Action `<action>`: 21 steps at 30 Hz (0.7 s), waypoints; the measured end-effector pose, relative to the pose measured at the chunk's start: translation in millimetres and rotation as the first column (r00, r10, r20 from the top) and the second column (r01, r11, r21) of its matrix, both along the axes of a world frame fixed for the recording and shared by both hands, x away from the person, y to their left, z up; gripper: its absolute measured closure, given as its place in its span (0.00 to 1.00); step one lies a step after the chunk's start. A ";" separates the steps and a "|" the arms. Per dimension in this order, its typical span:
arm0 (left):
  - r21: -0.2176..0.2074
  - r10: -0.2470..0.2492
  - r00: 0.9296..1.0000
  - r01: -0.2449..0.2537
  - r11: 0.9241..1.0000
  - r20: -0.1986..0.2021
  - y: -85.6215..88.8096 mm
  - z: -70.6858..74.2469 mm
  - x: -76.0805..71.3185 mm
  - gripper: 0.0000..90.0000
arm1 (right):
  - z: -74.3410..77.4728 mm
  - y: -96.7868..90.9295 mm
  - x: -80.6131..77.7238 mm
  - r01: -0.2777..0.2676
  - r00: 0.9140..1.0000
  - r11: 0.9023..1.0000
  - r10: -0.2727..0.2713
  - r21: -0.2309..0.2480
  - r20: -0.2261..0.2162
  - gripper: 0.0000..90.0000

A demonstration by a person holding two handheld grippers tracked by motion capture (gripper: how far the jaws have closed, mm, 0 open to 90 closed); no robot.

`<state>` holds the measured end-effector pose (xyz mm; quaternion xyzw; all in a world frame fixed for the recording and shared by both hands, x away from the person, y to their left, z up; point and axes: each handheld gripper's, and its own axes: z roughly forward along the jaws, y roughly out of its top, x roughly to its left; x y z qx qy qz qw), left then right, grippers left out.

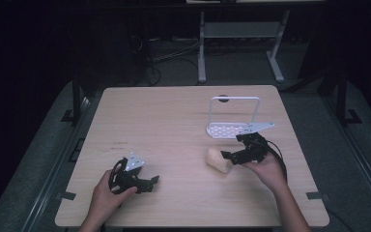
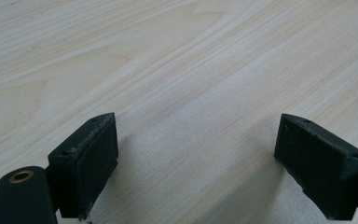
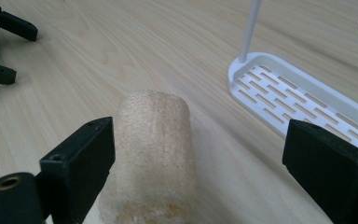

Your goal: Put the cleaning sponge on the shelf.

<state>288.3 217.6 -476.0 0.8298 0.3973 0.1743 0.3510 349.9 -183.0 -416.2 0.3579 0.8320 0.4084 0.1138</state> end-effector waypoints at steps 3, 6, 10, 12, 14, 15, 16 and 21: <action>0.000 0.000 1.000 0.000 1.000 0.000 0.0 0.0 0.0 0.14 | -1.2 5.4 1.6 -0.010 1.000 1.000 0.010 -0.005 -0.006 0.10; -0.001 0.001 1.000 -0.001 1.000 -0.001 -0.1 0.0 -0.1 0.14 | -2.9 10.0 2.4 -0.019 1.000 1.000 0.019 -0.011 -0.010 0.10; -0.002 0.001 1.000 -0.001 1.000 -0.001 -0.1 0.0 -0.1 0.14 | -5.1 15.5 2.6 -0.023 1.000 1.000 0.023 -0.012 -0.020 0.10; -0.001 0.001 1.000 -0.001 1.000 -0.001 -0.1 0.0 -0.1 0.14 | -6.1 18.0 2.7 -0.027 0.999 0.999 0.027 -0.018 -0.022 0.10; -0.001 0.001 1.000 -0.001 1.000 -0.001 -0.1 0.0 -0.1 0.14 | -7.4 20.0 2.7 -0.030 0.999 0.999 0.030 -0.023 -0.027 0.10; -0.001 0.001 1.000 -0.001 1.000 -0.001 -0.1 0.0 -0.1 0.14 | -8.2 20.8 2.6 -0.033 0.999 0.999 0.033 -0.025 -0.027 0.10; -0.001 0.001 1.000 -0.001 1.000 -0.001 -0.1 0.0 -0.1 0.14 | -9.0 21.8 2.6 -0.035 0.999 0.999 0.034 -0.030 -0.026 0.10; -0.001 0.001 1.000 -0.001 1.000 -0.001 -0.1 0.0 -0.1 0.14 | -12.9 25.7 2.5 -0.041 0.998 0.998 0.039 -0.047 -0.040 0.10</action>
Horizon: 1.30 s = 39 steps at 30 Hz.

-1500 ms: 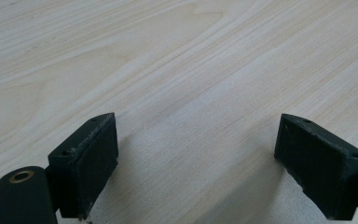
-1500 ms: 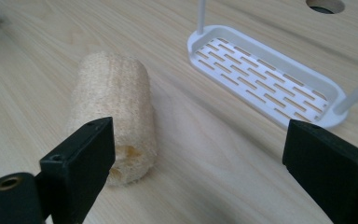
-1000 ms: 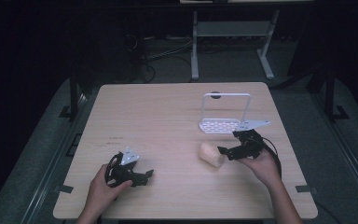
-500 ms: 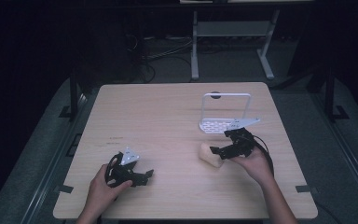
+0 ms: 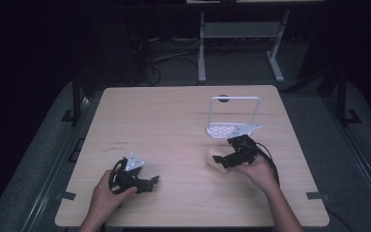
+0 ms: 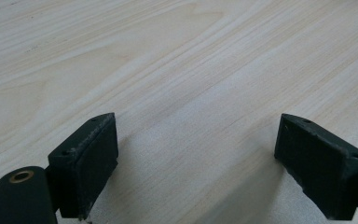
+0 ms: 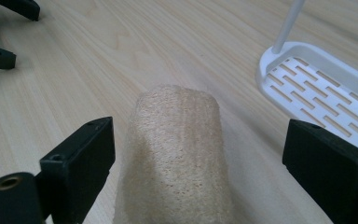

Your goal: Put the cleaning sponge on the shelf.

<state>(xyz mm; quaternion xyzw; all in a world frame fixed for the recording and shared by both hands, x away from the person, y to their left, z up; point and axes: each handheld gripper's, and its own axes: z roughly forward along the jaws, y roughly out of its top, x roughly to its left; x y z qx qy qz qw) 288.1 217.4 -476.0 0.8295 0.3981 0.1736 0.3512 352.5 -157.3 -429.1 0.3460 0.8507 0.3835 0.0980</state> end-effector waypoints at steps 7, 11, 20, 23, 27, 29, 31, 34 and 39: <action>0.000 0.000 1.000 0.000 1.000 0.000 0.0 0.0 0.0 0.14 | -6.9 5.7 0.0 -0.014 1.000 1.000 0.013 -0.028 -0.016 0.10; 0.000 0.000 1.000 0.000 1.000 0.000 0.0 0.0 0.0 0.14 | -10.7 8.1 0.0 -0.024 0.999 0.999 0.023 -0.042 -0.024 0.11; 0.000 0.000 1.000 0.000 1.000 0.000 0.0 0.0 0.0 0.14 | -20.1 16.0 0.3 -0.035 0.998 0.996 0.031 -0.079 -0.049 0.11; 0.000 0.000 1.000 0.000 1.000 0.000 0.0 0.0 0.0 0.14 | -22.4 17.6 0.2 -0.041 0.998 0.995 0.036 -0.087 -0.053 0.11; 0.000 0.000 1.000 0.000 1.000 0.000 0.0 0.0 0.0 0.14 | -25.9 19.7 0.1 -0.046 0.997 0.994 0.040 -0.097 -0.061 0.11; 0.000 0.000 1.000 0.000 1.000 0.000 0.0 0.0 0.0 0.14 | -27.1 20.1 0.4 -0.045 0.997 0.994 0.038 -0.102 -0.063 0.11; 0.000 0.000 1.000 0.000 1.000 0.000 0.0 0.0 0.0 0.14 | -28.0 20.0 0.6 -0.044 0.997 0.993 0.037 -0.108 -0.068 0.11; 0.000 0.000 1.000 0.000 1.000 0.000 0.0 0.0 0.0 0.14 | -28.8 19.3 0.3 -0.041 0.997 0.994 0.034 -0.104 -0.070 0.17; 0.000 0.000 1.000 0.000 1.000 0.000 0.0 0.0 0.0 0.14 | -29.3 18.3 0.9 -0.038 0.997 0.994 0.030 -0.105 -0.077 0.18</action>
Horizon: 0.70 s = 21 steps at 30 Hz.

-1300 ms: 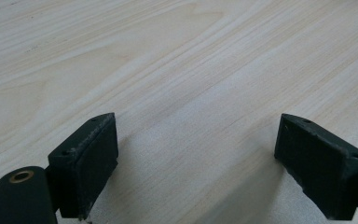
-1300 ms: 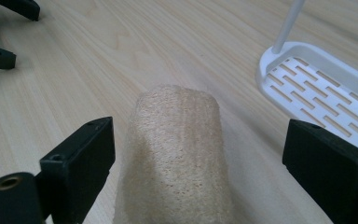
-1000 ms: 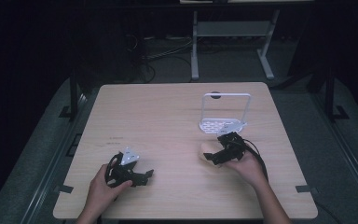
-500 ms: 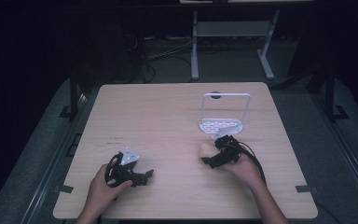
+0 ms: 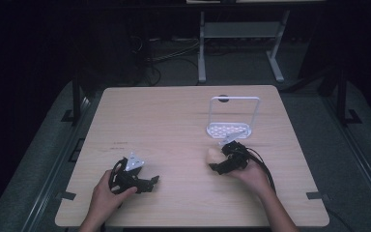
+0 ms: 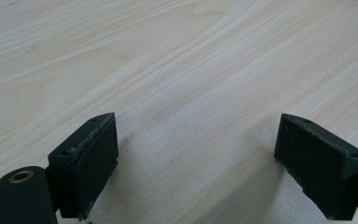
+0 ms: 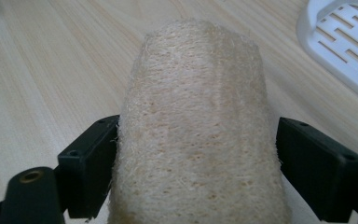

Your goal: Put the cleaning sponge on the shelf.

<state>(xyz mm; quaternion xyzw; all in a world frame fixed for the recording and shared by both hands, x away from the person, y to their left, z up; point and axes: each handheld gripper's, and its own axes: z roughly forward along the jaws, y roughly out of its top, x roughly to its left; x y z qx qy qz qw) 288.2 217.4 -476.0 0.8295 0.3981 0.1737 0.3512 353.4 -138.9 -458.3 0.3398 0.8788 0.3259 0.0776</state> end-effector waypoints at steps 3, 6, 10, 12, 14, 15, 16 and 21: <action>0.000 0.000 1.000 0.000 1.000 0.000 0.0 0.0 0.0 0.14 | 0.0 0.0 -0.1 -0.002 1.000 1.000 0.002 -0.003 0.004 0.20; 0.000 0.000 1.000 0.000 1.000 0.000 0.0 0.0 0.0 0.14 | 0.7 -0.6 -0.8 -0.008 1.000 1.000 0.008 0.005 0.003 0.25; 0.000 0.000 1.000 0.000 1.000 0.000 0.0 0.0 0.0 0.14 | 1.0 -1.0 -1.2 -0.008 1.000 1.000 0.008 0.009 0.004 0.29; 0.000 0.000 1.000 0.000 1.000 0.000 0.0 0.0 0.0 0.14 | 1.8 -1.2 -1.8 -0.011 1.000 1.000 0.011 0.008 0.012 0.30; 0.000 0.000 1.000 0.000 1.000 0.000 0.0 0.0 0.0 0.14 | 2.2 -1.1 -2.4 -0.010 1.000 1.000 0.010 0.009 0.016 0.30; 0.000 0.000 1.000 0.000 1.000 0.000 0.0 0.0 0.0 0.14 | 2.4 -1.5 -2.3 -0.013 1.000 1.000 0.013 0.009 0.021 0.30; 0.000 0.000 1.000 0.000 1.000 0.000 0.0 0.0 0.0 0.14 | 2.8 -1.5 -2.7 -0.012 1.000 1.000 0.012 0.010 0.023 0.30; 0.000 0.000 1.000 0.000 1.000 0.000 0.0 0.0 0.0 0.14 | 3.8 -2.5 -2.9 -0.010 1.000 1.000 0.009 0.011 0.022 0.30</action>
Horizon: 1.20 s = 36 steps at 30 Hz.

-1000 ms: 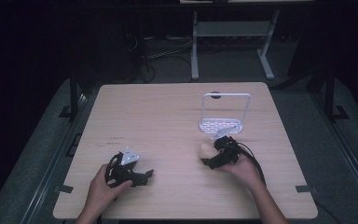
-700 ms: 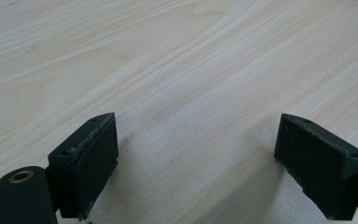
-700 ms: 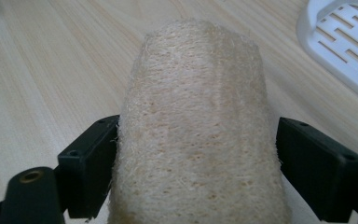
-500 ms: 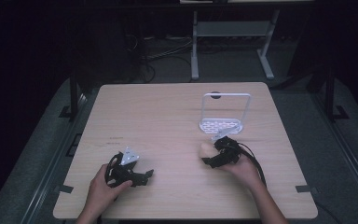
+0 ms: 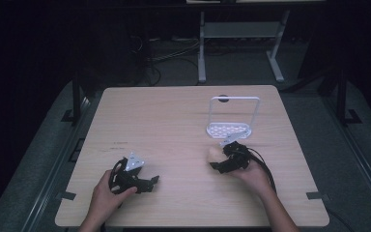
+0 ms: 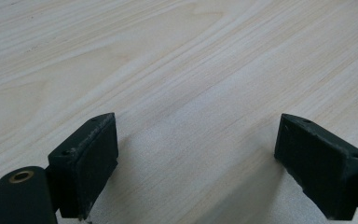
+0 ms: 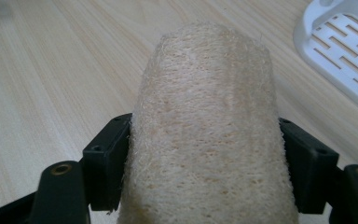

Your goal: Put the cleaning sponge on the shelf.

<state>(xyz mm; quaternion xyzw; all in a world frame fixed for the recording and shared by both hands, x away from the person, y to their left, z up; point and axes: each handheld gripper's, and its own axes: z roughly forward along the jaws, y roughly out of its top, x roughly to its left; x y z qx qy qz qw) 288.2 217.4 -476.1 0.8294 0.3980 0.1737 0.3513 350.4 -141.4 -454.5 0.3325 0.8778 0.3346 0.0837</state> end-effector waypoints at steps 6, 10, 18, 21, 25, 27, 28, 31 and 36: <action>0.000 0.000 1.000 0.000 1.000 0.000 0.0 0.0 0.0 0.14 | 1.9 -1.9 -0.3 0.004 1.000 1.000 -0.004 0.004 0.005 0.30; 0.000 0.000 1.000 0.000 1.000 0.000 0.0 0.0 0.0 0.14 | 3.2 -3.4 -0.3 0.010 1.000 1.000 -0.010 0.008 0.006 0.31; 0.000 0.000 1.000 0.000 1.000 0.000 0.0 0.0 0.0 0.14 | 7.9 -9.1 -0.4 0.027 0.999 0.999 -0.028 0.016 0.016 0.31; 0.000 0.000 1.000 0.000 1.000 0.000 0.0 0.0 0.0 0.14 | 9.3 -11.4 -0.2 0.035 0.999 0.999 -0.036 0.020 0.017 0.31; 0.000 0.000 1.000 0.000 1.000 0.000 0.0 0.0 0.0 0.14 | 10.5 -14.1 0.4 0.042 0.999 0.999 -0.042 0.023 0.023 0.31; 0.000 0.000 1.000 0.000 1.000 0.000 0.0 0.0 0.0 0.14 | 11.2 -15.2 0.5 0.044 0.999 0.999 -0.045 0.026 0.024 0.31; 0.000 0.000 1.000 0.000 1.000 0.000 0.0 0.0 0.0 0.14 | 11.2 -15.2 0.5 0.044 0.999 0.999 -0.045 0.026 0.024 0.31; 0.000 0.000 1.000 0.000 1.000 0.000 0.0 0.0 0.0 0.14 | 14.4 -16.8 0.4 0.049 0.998 0.998 -0.050 0.032 0.031 0.31; 0.000 0.000 1.000 0.000 1.000 0.000 0.0 0.0 0.0 0.14 | 20.7 -17.7 1.0 0.058 0.998 0.998 -0.059 0.036 0.037 0.31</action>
